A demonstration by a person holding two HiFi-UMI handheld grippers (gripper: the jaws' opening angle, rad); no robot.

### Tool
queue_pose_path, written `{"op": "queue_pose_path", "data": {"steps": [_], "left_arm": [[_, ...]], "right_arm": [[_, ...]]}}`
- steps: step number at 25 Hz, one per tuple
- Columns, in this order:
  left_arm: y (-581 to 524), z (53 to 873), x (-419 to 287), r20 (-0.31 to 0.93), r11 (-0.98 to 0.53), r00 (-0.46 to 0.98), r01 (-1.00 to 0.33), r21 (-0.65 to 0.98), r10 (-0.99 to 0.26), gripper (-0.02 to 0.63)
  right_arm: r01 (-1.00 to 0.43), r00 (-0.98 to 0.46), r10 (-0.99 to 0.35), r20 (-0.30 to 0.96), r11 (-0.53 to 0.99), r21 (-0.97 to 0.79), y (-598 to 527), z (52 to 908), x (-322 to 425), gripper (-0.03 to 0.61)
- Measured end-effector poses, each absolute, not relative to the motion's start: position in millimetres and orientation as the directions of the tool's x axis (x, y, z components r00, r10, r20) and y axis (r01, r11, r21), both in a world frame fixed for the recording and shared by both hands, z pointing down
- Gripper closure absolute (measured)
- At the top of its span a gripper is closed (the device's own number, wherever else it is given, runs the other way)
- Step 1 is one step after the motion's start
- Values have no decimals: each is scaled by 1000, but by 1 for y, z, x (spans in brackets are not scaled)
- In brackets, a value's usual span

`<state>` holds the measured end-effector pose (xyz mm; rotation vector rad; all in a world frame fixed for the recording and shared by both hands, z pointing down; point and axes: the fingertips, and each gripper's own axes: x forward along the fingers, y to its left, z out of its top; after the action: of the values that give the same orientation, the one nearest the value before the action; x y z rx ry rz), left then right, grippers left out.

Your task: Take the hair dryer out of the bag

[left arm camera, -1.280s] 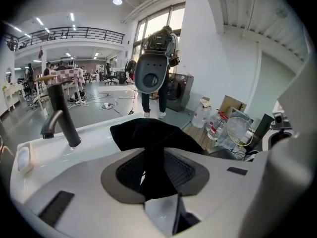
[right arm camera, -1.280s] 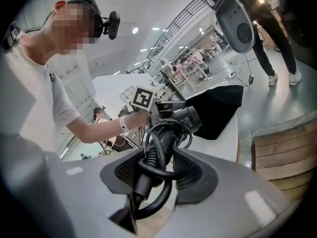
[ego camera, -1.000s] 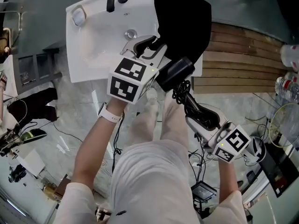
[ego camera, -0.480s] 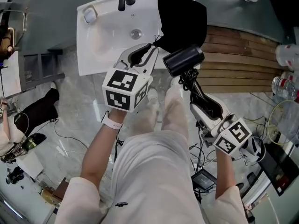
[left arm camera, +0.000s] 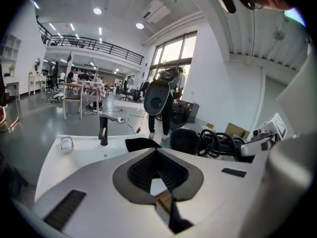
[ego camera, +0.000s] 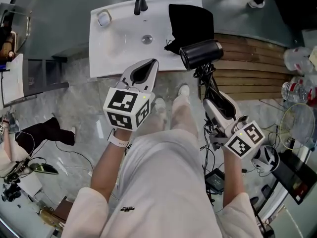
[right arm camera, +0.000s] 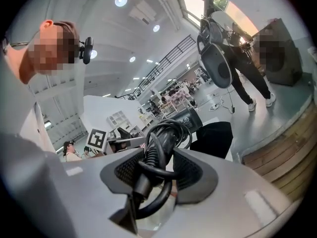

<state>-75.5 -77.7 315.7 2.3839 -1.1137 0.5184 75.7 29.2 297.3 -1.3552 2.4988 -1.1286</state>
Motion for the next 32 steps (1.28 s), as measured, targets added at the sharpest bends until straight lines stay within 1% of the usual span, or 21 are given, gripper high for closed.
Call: {"op": "queue_pose_path", "data": {"steps": [8,15,25,32], "left_arm": [[-33,278,-101,457,-551,598,-796,250,-658,606],[2,250,-119,423,-553,603,-795,250,-677,606],[35,228,-133,381,-556,613,-790,260,-692,606],[37,215,-134,354,-577,624,-780,241,-696,606]], "right_arm": [[-706,-548,-813,197,324,-629,42,255,76,382],[-707,-528,-836,151,334,-624,58,221,71,382],[-719,-504,-856,116,342,-604,81,197,75,382],[-727,-475,-877,75,343,-595,87,183,81,382]]}}
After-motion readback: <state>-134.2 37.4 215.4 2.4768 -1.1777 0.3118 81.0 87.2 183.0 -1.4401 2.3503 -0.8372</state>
